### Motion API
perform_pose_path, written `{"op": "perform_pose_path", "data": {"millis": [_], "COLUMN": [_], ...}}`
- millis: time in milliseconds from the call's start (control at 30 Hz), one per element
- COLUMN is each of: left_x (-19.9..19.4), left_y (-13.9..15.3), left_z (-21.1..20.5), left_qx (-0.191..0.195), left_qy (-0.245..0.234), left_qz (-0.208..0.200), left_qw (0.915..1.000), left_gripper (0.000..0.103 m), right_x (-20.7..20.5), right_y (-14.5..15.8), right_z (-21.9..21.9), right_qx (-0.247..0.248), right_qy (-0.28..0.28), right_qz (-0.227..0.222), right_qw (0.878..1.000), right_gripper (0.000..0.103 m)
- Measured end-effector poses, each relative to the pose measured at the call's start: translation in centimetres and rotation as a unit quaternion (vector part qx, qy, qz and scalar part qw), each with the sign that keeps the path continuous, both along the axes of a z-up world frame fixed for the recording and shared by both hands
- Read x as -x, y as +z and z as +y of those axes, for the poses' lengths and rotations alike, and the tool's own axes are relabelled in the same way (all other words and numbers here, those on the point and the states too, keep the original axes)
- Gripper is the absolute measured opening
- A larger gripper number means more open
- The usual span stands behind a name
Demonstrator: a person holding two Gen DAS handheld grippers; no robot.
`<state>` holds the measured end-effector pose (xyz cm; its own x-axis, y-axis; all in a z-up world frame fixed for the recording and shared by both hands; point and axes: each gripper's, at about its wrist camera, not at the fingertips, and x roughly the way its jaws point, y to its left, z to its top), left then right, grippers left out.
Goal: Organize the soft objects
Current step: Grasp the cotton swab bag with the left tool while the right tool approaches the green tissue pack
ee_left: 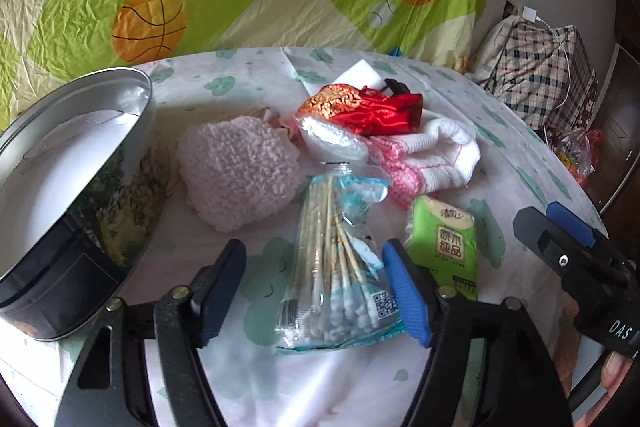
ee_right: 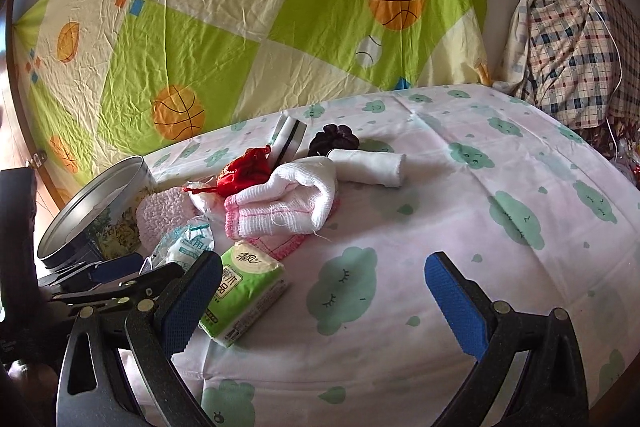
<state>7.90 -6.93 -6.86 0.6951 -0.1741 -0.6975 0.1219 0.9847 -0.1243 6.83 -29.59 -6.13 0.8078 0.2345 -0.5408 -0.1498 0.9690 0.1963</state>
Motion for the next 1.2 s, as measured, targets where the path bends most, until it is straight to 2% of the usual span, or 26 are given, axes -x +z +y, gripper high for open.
{"op": "perform_pose_path", "data": {"millis": [67,100,133,233,400,633,867,967,1067,1133,1200], "left_x": [-0.4,-0.6,-0.7,-0.7,0.1,1.9,2.6,2.5,2.8,3.2,3.4], "left_y": [-0.4,-0.6,-0.7,-0.9,-0.6,0.6,1.1,1.0,1.1,1.3,1.5], "left_z": [-0.4,-0.7,-0.9,-0.7,-0.2,0.7,2.3,2.2,2.4,2.5,2.5], "left_qx": [-0.001,-0.009,-0.014,-0.004,-0.003,-0.039,-0.030,-0.033,-0.014,-0.011,-0.008], "left_qy": [-0.011,-0.017,-0.021,-0.028,-0.028,-0.008,0.009,0.004,-0.010,-0.012,-0.011], "left_qz": [0.015,0.023,0.029,0.031,0.012,-0.058,-0.085,-0.077,-0.082,-0.096,-0.105], "left_qw": [0.9998,0.9995,0.9993,0.9991,0.9995,0.9975,0.9959,0.9965,0.9965,0.9953,0.9943], "left_gripper": [0.071,0.064,0.049,0.042,0.039,0.038,0.037,0.037,0.037,0.037,0.037], "right_x": [-0.1,-0.2,-0.2,-0.3,-0.7,-1.3,-2.0,-2.4,-2.6,-2.5,-2.3], "right_y": [-0.2,-0.3,-0.4,-0.4,-0.5,-0.8,-1.5,-1.6,-1.7,-1.7,-1.7], "right_z": [0.4,0.6,0.7,1.2,2.3,4.7,7.4,7.2,7.3,7.6,7.7], "right_qx": [0.003,0.004,0.005,0.013,0.030,0.066,0.131,0.123,0.121,0.122,0.121], "right_qy": [0.003,0.005,0.006,0.010,0.025,0.060,0.084,0.083,0.094,0.104,0.113], "right_qz": [0.003,0.005,0.007,0.005,0.014,0.032,0.054,0.062,0.066,0.064,0.061], "right_qw": [1.000,1.000,1.000,1.000,0.999,0.996,0.986,0.987,0.986,0.985,0.984], "right_gripper": [0.102,0.102,0.102,0.102,0.102,0.102,0.102,0.102,0.101,0.094,0.090]}}
